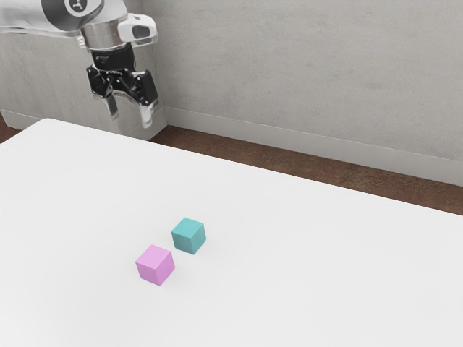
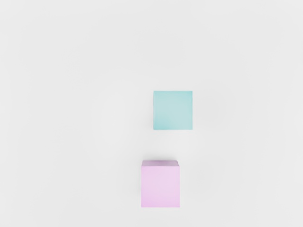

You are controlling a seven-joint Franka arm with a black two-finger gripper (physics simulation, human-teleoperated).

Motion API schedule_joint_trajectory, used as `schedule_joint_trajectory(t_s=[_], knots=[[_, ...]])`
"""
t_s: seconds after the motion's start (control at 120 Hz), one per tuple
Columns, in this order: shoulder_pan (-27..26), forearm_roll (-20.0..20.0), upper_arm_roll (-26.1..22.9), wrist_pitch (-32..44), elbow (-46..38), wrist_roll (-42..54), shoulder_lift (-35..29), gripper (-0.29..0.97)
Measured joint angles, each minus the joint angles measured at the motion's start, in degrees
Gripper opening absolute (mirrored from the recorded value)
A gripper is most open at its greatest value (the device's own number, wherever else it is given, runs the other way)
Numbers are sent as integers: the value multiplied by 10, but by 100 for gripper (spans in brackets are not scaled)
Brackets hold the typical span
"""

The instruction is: Pick up the blue block with one arm, and put the blue block on the pink block with one arm

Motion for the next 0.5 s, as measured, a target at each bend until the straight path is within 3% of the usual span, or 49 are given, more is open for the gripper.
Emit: schedule_joint_trajectory(t_s=[0.033, 0.067, 0.117, 0.267, 0.342, 0.4, 0.5], knots=[[0, 0, 0, 1, 0, 0, 0, 67], [-51, 5, 50, -15, 49, -1, -1, 67], [-87, 10, 86, -34, 85, -3, -1, 67], [-110, 18, 108, -69, 106, -7, -2, 68], [-110, 20, 109, -80, 114, -9, -1, 68], [-104, 23, 101, -103, 212, -10, -12, 68], [-36, 72, 11, -140, 287, -12, -36, 68]])
